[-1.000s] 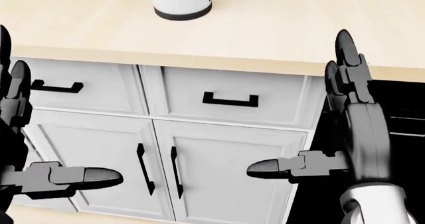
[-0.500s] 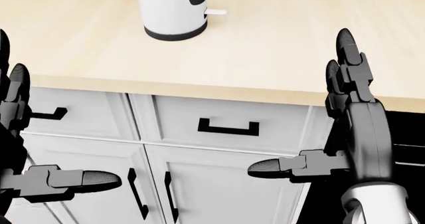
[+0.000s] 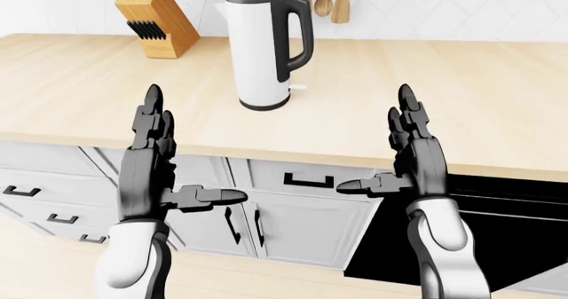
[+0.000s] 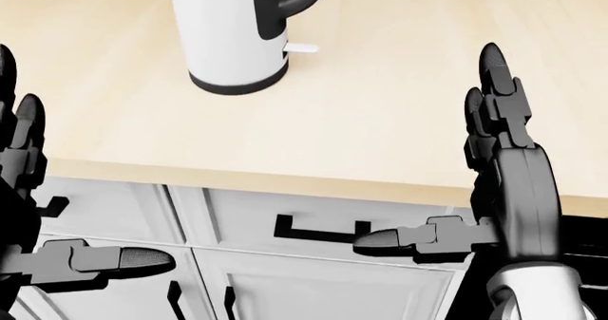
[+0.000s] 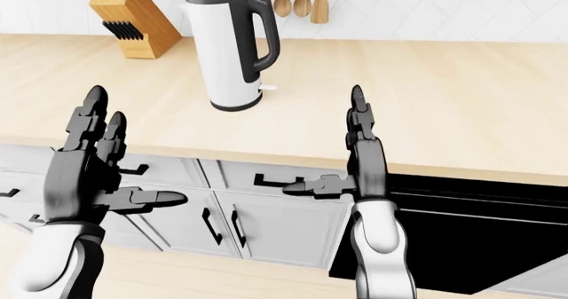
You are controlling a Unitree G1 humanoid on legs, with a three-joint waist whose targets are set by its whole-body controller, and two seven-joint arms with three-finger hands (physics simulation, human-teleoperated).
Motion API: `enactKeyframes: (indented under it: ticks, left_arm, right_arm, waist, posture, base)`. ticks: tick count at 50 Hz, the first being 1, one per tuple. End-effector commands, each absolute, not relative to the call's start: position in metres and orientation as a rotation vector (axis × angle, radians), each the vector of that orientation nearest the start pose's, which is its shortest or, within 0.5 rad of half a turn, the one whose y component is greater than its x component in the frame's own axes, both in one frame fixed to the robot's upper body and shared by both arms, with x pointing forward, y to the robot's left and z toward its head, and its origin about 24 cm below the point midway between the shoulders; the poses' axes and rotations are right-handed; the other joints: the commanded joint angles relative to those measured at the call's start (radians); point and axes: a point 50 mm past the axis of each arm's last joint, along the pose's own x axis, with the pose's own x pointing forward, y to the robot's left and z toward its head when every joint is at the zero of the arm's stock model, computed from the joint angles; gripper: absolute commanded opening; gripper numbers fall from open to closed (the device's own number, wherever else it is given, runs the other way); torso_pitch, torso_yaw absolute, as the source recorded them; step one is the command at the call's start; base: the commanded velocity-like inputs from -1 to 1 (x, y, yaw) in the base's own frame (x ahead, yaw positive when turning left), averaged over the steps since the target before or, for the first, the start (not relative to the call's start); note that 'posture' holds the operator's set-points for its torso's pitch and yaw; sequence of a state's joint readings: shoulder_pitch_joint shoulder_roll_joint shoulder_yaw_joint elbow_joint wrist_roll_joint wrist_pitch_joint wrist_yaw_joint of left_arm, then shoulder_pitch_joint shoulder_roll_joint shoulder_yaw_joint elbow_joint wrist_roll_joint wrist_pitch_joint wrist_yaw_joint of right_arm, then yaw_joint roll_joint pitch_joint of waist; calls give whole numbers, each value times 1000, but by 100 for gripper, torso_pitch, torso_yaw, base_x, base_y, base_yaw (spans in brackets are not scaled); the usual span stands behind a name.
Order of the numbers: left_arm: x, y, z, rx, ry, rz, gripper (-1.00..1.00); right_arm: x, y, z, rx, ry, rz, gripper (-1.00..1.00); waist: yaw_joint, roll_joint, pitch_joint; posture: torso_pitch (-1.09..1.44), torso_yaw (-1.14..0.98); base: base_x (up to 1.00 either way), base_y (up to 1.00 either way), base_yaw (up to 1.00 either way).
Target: Press down the lever to turn on the electric kettle.
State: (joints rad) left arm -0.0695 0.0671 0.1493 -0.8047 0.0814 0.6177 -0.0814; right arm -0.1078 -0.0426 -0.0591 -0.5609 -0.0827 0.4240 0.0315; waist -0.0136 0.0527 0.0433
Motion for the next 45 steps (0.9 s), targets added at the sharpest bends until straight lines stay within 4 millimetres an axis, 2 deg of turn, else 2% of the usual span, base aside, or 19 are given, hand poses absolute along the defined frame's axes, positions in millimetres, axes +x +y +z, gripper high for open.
enactKeyframes:
  ticks: [1, 2, 3, 4, 10, 13, 15, 16, 19, 24, 26, 28, 29, 31, 37, 39, 41, 42, 45]
  left_arm:
    - [218, 182, 189, 157, -310, 113, 100]
    - [218, 183, 189, 158, -310, 113, 100]
    - [218, 183, 191, 157, -310, 113, 100]
    - [218, 183, 189, 157, -310, 114, 100]
    - [218, 183, 189, 156, -310, 113, 100]
    - [218, 183, 188, 156, -309, 112, 100]
    - [219, 183, 191, 156, -309, 112, 100]
    - [219, 183, 191, 156, -308, 112, 100]
    - [218, 183, 189, 155, -311, 114, 100]
    - [216, 184, 192, 153, -318, 117, 100]
    - [215, 183, 193, 153, -321, 117, 100]
    - [214, 183, 193, 154, -321, 117, 100]
    - [215, 183, 195, 153, -322, 117, 100]
    - [215, 183, 192, 155, -320, 117, 100]
    - [214, 183, 192, 154, -320, 116, 100]
    - [214, 183, 192, 153, -320, 115, 100]
    - [215, 183, 195, 154, -320, 115, 100]
    - [214, 183, 193, 154, -320, 115, 100]
    - [214, 184, 194, 152, -323, 118, 100]
  right_arm:
    - [246, -158, 167, -113, -310, -27, 100]
    - [246, -158, 167, -114, -310, -27, 100]
    - [246, -158, 167, -114, -310, -27, 100]
    - [246, -157, 168, -114, -310, -26, 100]
    - [247, -157, 168, -115, -311, -24, 100]
    - [247, -157, 168, -116, -311, -24, 100]
    - [246, -156, 168, -116, -312, -23, 100]
    - [246, -156, 169, -117, -312, -23, 100]
    - [246, -156, 170, -117, -316, -23, 100]
    - [246, -158, 172, -121, -323, -32, 100]
    - [245, -157, 173, -121, -325, -32, 100]
    - [245, -158, 173, -121, -326, -32, 100]
    - [245, -158, 174, -121, -327, -31, 100]
    - [245, -158, 174, -121, -329, -31, 100]
    - [245, -157, 174, -120, -328, -27, 100]
    - [245, -156, 174, -121, -329, -26, 100]
    - [245, -156, 174, -122, -328, -24, 100]
    - [245, -156, 174, -120, -330, -23, 100]
    - [246, -153, 171, -120, -324, -11, 100]
  waist:
    - [1, 17, -19]
    - [4, 57, -33]
    - [15, 7, -24]
    - [11, 26, -19]
    - [27, -23, -19]
    - [32, -68, -15]
    - [29, -133, -36]
    - [16, -88, -25]
    - [10, -96, -21]
    - [7, -48, -5]
    - [3, -13, -9]
    - [4, 54, -34]
    - [15, 6, -23]
    - [20, 22, -19]
    - [28, -34, -15]
    - [32, -68, -16]
    - [30, -132, -35]
    - [16, -88, -24]
    - [10, -96, -20]
  posture:
    - [0, 0]
    - [0, 0]
    - [0, 0]
    - [0, 0]
    - [0, 0]
    - [0, 0]
    - [0, 0]
    - [0, 0]
    - [0, 0]
    - [0, 0]
    - [0, 0]
    - [0, 0]
    - [0, 0]
    - [0, 0]
    - [0, 0]
    - [0, 0]
    - [0, 0]
    - [0, 0]
    - [0, 0]
  base:
    - [21, 0, 0]
    - [20, 0, 0]
    - [20, 0, 0]
    - [20, 0, 0]
    - [21, 0, 0]
    - [21, 0, 0]
    - [20, 0, 0]
    - [20, 0, 0]
    - [20, 0, 0]
    - [21, 0, 0]
    - [20, 0, 0]
    - [20, 0, 0]
    - [20, 0, 0]
    - [21, 0, 0]
    - [20, 0, 0]
    - [20, 0, 0]
    - [21, 0, 0]
    - [21, 0, 0]
    - [21, 0, 0]
